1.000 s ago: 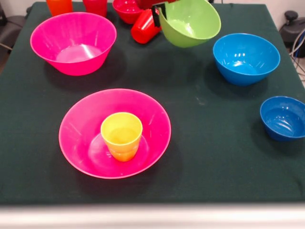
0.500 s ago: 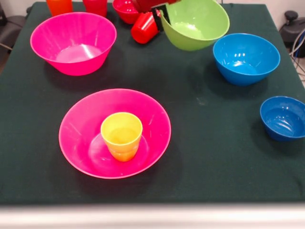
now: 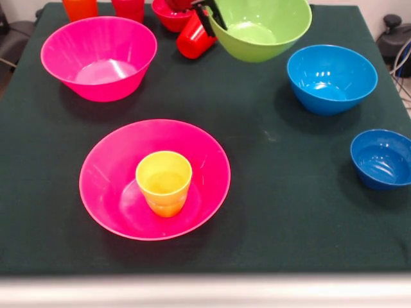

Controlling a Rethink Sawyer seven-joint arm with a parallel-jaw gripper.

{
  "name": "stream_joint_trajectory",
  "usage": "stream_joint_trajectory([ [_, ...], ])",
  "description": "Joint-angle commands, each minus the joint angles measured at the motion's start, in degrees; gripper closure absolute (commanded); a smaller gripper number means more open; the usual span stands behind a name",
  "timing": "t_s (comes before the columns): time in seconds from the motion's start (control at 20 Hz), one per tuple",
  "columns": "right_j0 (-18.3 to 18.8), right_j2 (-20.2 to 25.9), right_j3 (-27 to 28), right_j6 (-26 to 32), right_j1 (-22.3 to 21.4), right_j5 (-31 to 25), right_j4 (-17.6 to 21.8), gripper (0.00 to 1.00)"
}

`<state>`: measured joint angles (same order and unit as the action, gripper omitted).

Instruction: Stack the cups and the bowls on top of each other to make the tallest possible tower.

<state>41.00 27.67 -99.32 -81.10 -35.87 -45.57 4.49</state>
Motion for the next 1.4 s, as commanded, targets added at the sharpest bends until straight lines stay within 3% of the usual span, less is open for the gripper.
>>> stream_joint_trajectory([
  [0.05,1.70,7.58,10.05,10.74,6.22,-8.44,0.43,1.00],
  [0.85,5.82,12.05,25.56,19.91,17.36,-14.34,8.07,1.00],
  [1.4,7.53,14.44,31.26,23.16,20.09,-17.83,13.15,1.00],
])
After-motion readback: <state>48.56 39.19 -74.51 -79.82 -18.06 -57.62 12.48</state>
